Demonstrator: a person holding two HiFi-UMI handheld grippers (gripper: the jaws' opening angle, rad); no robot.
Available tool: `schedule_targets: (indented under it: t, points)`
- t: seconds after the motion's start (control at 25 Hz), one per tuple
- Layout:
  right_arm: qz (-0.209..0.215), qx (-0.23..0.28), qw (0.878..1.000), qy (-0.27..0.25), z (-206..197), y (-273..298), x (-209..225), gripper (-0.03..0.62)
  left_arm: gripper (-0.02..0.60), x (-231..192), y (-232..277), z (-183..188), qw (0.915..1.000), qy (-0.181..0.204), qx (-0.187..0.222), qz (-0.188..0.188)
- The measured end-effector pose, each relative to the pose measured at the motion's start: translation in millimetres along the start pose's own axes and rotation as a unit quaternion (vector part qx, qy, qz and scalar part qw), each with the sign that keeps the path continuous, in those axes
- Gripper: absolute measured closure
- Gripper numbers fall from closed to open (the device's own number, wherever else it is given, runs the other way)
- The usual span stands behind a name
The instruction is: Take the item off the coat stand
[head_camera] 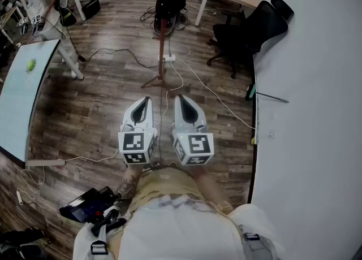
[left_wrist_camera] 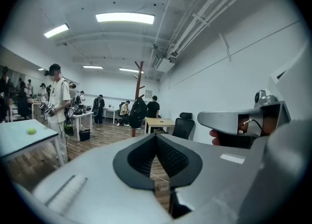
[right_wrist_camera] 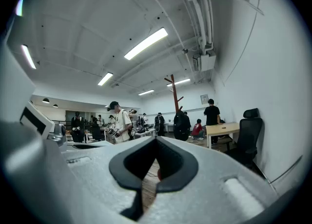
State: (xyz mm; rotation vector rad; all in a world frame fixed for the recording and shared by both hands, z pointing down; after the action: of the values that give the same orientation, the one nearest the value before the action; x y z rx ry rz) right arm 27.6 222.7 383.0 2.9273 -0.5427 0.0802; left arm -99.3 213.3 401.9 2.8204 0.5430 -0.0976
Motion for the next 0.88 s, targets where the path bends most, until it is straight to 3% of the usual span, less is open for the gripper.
schedule_targets:
  t: [0.6,0.88]
  points:
    - [-0.003,-0.011,1.0,0.011,-6.3,12.8,-8.0,0.594,0.58,-15.3,2.0,-1.2,0.9998,-0.016,-0.008,-0.012]
    - [-0.018,-0.032,0.999,0.013,-20.9,23.9,-16.8,0.594,0.58,-36.0,-1.0,-20.9,0.9989,-0.029,-0.031,-0.018]
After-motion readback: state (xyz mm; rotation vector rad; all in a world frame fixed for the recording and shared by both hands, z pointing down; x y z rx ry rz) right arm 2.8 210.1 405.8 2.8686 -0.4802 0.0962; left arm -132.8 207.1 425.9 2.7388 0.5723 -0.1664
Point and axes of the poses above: the fingertips, and each gripper's own axes: y forward along the fingers, x to its right, z out of its top, the point moved 5 cm from there along -y, backward along the fingers, and after that the axes turned 7 degrees about -x, right-handed, at the moved point
